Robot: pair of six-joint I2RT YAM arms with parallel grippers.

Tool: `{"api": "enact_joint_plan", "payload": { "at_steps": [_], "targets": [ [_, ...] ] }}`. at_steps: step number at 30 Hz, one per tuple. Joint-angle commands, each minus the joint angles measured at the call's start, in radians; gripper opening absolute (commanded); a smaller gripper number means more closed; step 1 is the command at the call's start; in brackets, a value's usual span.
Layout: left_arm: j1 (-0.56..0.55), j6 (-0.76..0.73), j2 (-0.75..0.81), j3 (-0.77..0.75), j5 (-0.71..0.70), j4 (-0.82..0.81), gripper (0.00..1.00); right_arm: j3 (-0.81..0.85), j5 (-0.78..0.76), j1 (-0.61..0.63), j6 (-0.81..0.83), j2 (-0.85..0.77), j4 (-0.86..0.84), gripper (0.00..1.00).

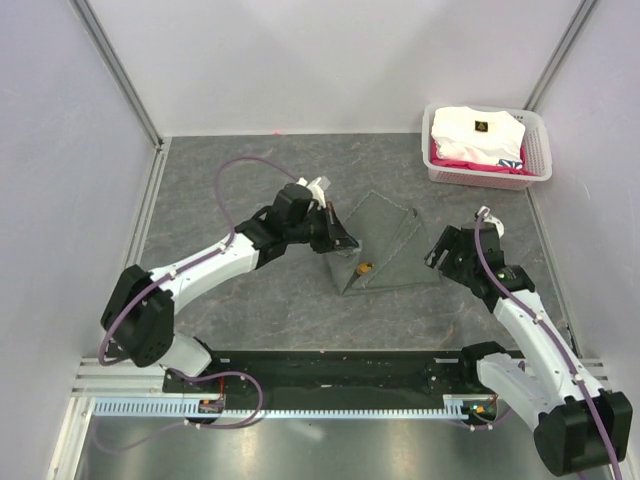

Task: Fold the napkin, place the utensils inside, and roll it up
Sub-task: Fold the napkin

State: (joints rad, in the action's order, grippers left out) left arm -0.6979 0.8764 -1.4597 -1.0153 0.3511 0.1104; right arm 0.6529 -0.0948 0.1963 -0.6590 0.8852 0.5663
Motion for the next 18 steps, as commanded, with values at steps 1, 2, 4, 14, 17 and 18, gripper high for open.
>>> {"api": "enact_joint_plan", "payload": {
  "at_steps": [1, 2, 4, 14, 17, 18],
  "targets": [
    [-0.058, -0.024, -0.068, -0.11, 0.038, -0.031, 0.02, -0.016, -0.02, -0.001, -0.019, -0.04, 0.043, 0.8],
    [-0.078, -0.024, -0.083, -0.121, 0.04, -0.031, 0.02, -0.019, -0.02, -0.001, -0.021, -0.045, 0.047, 0.8],
    [-0.097, -0.022, -0.113, -0.149, 0.038, -0.031, 0.02, -0.022, -0.02, -0.001, -0.019, -0.061, 0.056, 0.8],
    [-0.169, -0.002, -0.231, -0.27, 0.049, -0.029, 0.02, -0.033, -0.033, 0.0, -0.024, -0.106, 0.098, 0.8],
    [-0.176, 0.004, -0.234, -0.292, 0.051, -0.028, 0.02, -0.042, -0.034, -0.001, -0.027, -0.115, 0.102, 0.8],
    [-0.176, 0.006, -0.229, -0.29, 0.048, -0.031, 0.02, -0.044, -0.026, 0.0, -0.03, -0.12, 0.103, 0.8]
  ]
}}
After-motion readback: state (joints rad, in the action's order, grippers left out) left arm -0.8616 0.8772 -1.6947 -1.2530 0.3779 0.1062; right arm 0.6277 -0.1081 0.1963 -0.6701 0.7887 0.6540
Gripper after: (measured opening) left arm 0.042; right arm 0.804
